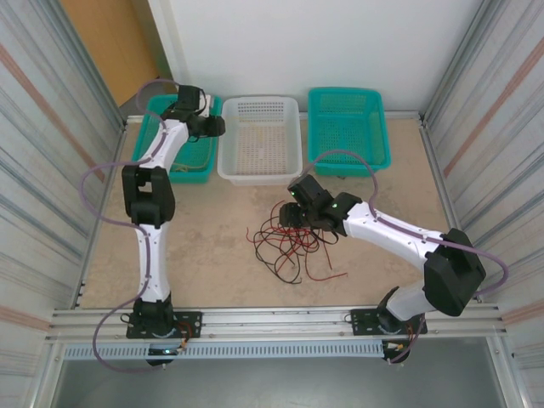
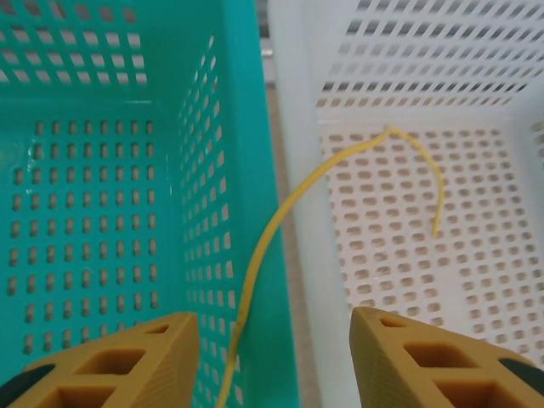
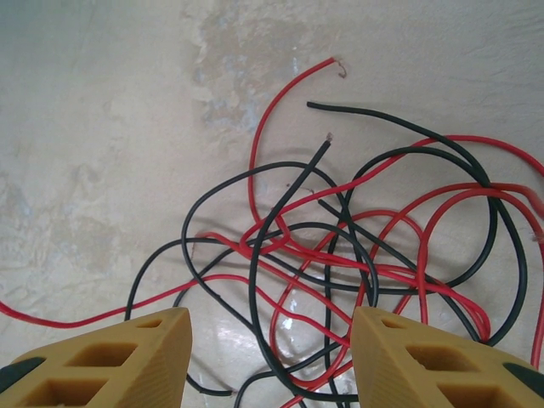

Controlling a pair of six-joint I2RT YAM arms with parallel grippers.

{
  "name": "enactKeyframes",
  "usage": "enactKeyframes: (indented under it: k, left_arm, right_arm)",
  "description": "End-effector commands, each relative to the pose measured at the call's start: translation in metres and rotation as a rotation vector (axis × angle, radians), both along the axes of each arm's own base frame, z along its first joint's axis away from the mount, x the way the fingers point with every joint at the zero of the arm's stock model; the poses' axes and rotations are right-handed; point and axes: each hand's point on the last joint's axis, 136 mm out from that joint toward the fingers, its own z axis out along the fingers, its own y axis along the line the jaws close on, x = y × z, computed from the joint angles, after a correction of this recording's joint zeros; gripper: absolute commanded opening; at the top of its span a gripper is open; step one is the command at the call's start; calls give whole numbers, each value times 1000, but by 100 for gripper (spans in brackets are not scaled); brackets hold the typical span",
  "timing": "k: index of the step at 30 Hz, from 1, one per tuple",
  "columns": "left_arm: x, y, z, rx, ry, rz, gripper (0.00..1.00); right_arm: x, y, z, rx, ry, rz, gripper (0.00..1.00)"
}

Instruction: Untangle the cables

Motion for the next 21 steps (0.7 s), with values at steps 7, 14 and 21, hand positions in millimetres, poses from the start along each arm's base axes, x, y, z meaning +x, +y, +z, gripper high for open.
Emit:
enactKeyframes:
  k: [7, 14, 21]
  left_arm:
    - [9, 13, 12, -41, -21, -14, 49]
    - [12, 12, -3, -60, -2, -25, 44]
    - [21, 9, -4, -86, -14, -22, 39]
  right_arm:
    - [3, -2, 1, 29, 7, -28, 51]
    - [7, -6, 7, 33, -1, -39, 50]
    - [7, -6, 7, 26, 5, -33, 49]
